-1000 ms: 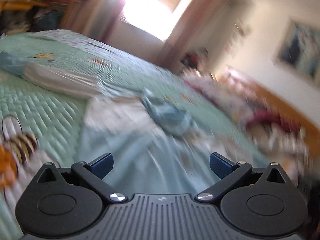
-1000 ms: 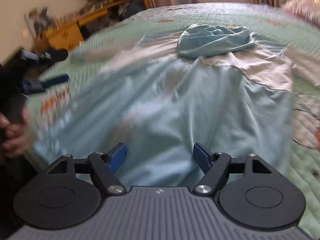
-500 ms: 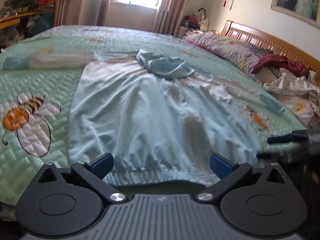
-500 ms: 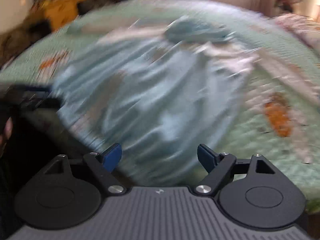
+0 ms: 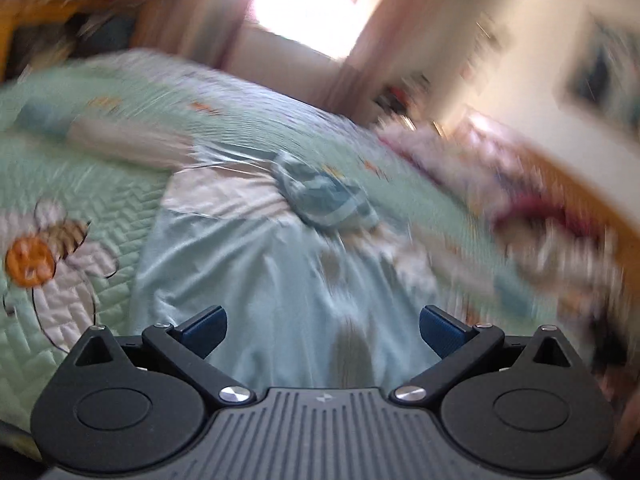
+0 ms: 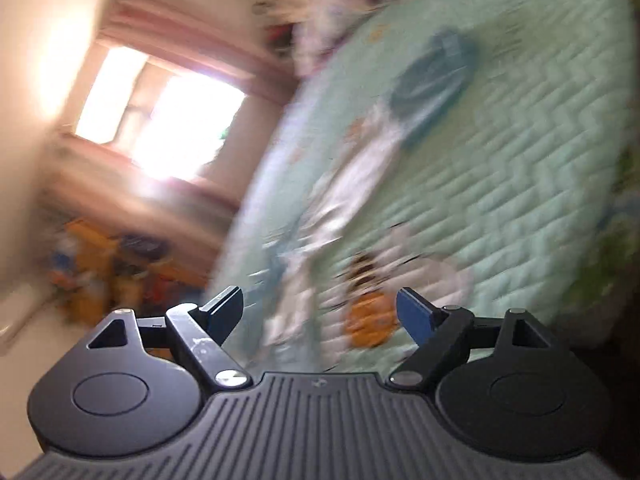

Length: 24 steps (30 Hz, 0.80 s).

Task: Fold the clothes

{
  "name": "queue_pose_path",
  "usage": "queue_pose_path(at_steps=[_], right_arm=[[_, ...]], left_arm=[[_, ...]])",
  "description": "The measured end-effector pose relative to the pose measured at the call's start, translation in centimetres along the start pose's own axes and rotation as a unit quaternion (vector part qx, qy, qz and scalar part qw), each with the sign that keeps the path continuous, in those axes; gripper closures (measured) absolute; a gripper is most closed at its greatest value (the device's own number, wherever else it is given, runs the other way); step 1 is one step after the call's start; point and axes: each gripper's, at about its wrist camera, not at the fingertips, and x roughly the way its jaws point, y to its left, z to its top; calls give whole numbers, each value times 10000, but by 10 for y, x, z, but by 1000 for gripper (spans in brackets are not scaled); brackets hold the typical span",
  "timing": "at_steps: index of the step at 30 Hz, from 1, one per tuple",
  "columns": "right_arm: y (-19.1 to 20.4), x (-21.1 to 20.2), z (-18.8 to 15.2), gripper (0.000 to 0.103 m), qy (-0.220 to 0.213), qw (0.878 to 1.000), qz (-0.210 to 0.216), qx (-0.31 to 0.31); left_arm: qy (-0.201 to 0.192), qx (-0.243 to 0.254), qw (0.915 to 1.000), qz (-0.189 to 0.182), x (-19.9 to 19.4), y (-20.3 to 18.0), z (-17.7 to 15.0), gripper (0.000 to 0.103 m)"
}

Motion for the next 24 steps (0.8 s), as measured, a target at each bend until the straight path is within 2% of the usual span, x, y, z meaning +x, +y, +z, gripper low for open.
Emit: queue_pose_path(at_steps=[2,4,6,9,12,16,20,24], right_arm=[[6,14,-15,18,296,9991,216,-217],[15,28,-28,18,584,9965,344,-490],[29,42,-37,18,863,9920,379,-837],[62,59,-57,18,1161,9828,65,-1433],[97,76,-77,18,1447,9682,-265,-2025],[142,99,-104,18,1817,9402,-702,-2795],[181,115,-127,18,2302,9091,-1109,-3291],[200,113,-148,18,2258,8928,-1200,-3708]], left_arm=[[-201,-608,9979,-3,0,17,13,1],[-333,-898,9954,-39,-2,24,20,1],[-297,-750,9967,104,0,17,22,1],[92,-96,9982,592,14,-9,20,1],[580,508,9913,1068,28,-41,16,1],[899,952,9858,1046,23,-70,11,1],[854,1124,9854,953,6,-86,6,1],[829,1109,9852,1008,-4,-90,2,1]])
